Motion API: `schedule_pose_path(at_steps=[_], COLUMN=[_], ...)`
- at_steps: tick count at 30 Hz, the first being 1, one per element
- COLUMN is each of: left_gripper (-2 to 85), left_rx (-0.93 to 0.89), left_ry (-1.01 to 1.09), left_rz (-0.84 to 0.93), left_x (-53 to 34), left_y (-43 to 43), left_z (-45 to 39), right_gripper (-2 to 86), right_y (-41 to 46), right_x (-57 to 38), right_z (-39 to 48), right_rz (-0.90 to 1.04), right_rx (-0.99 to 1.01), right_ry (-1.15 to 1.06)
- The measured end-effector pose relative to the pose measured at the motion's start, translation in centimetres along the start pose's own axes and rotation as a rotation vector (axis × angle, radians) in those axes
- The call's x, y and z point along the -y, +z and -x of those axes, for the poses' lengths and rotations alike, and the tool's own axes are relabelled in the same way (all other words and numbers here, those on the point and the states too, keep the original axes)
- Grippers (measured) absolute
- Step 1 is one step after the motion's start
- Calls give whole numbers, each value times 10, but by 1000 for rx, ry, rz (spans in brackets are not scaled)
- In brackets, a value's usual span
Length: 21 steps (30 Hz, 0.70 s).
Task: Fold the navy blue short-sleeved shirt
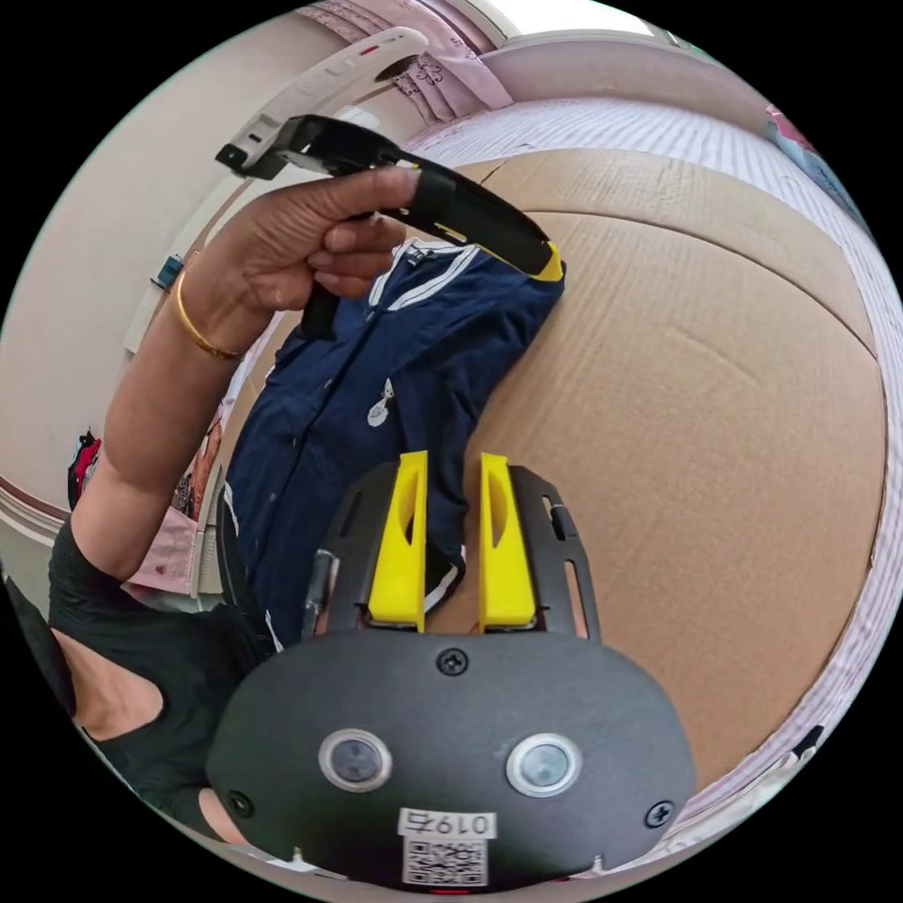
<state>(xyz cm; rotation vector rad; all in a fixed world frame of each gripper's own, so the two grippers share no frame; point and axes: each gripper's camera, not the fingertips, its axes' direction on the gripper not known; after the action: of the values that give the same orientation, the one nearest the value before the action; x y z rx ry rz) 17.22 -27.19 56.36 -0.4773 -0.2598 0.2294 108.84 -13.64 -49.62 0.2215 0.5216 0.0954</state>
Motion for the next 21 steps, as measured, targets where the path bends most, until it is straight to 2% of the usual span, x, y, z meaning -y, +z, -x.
schedule_pose_path(at_steps=[2,7,11,15,21], left_gripper=[54,22,14,12,9], left_rx=[6,-65,-160,-237,-235], left_ry=[-9,-9,-89,-139,-67], left_rz=[4,-18,-111,-94,-76], left_x=[4,3,-3,-4,-3], left_y=[4,11,8,22,24], left_z=[-3,-2,13,25,23], right_gripper=[23,-5,-5,-1,48], right_y=[-8,-24,-31,-28,-26], right_x=[2,-7,-31,-48,-56], right_z=[-13,-51,-89,-105,-79], right_rz=[-4,-66,-176,-224,-229], right_rx=[-24,82,230,276,211], right_ry=[1,44,166,245,184])
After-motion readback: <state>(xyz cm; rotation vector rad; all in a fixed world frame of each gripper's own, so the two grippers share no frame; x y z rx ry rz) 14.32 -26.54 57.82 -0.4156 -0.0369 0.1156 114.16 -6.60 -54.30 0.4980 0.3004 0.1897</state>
